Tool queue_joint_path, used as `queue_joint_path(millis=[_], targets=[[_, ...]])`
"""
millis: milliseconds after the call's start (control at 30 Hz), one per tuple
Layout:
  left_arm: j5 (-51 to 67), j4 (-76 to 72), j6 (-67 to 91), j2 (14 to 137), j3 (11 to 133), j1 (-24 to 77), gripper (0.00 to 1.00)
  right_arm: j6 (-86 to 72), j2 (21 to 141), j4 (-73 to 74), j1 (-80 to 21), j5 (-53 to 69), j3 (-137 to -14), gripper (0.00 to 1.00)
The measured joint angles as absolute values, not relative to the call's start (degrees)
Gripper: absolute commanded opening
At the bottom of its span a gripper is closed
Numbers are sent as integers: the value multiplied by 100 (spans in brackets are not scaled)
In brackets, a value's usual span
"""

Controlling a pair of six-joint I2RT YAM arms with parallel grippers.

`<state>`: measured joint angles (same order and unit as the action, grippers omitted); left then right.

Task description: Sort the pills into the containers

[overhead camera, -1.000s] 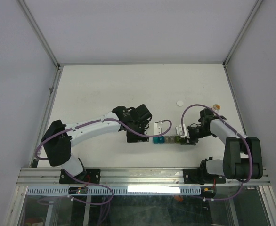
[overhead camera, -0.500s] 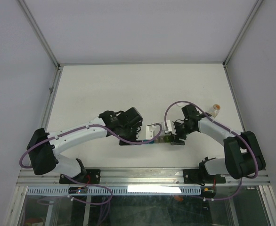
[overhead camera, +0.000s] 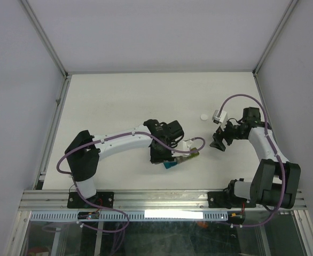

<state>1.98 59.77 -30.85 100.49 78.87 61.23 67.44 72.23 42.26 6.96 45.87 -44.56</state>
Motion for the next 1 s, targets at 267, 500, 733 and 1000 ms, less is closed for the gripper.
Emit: queue_joint_path(millis=[267,500,733,1000], targets=[[40,6510,-2447,10678,8694,6388,0,6604,7518,4517,923,4995,-4521,81],[-141,7030,-1605,11321,9384,6608,0,6504,7520,4523,928,5054,-4521,81],[-161,7485,-1007,11616,9581,6643,0,6455,7520,4523,963,5105,-4521,81],[-158,7703,-676,11666,9712,6643,0,6388,7642,4521,1044,5111,-4521,80]])
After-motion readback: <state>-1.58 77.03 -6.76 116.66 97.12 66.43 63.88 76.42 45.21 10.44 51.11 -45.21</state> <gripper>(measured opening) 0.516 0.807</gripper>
